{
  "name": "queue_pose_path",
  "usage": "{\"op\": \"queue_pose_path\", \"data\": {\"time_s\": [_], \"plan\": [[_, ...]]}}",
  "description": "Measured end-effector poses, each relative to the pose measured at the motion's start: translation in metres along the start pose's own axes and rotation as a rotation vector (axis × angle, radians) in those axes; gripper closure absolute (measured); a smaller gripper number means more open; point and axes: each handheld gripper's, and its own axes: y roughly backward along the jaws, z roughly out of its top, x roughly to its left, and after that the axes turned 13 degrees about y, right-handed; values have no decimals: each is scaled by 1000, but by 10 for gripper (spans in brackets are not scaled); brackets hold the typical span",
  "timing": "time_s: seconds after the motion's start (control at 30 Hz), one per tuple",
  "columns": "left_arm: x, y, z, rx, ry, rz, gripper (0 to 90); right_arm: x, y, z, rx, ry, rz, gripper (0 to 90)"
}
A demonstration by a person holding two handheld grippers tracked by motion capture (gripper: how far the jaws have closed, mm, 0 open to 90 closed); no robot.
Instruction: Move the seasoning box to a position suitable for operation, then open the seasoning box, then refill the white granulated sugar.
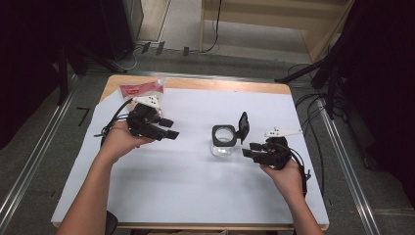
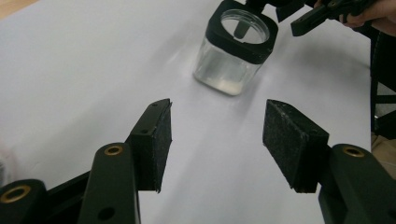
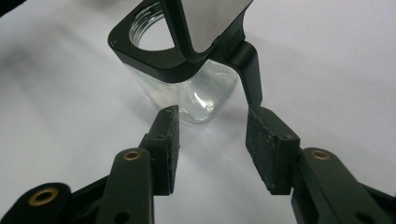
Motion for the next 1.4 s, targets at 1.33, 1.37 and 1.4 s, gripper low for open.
{"op": "queue_pose_path", "data": {"time_s": [1.33,1.37,1.4], "plan": [[77,73,-34,-102,172,207,424,-5,-5,2,-6,18,7,514],[79,75,-34,-104,183,201,425,-6,-5,2,-6,20,5,514],[81,76,-35,-112,186,203,425,-6,-5,2,-5,19,5,514]]}}
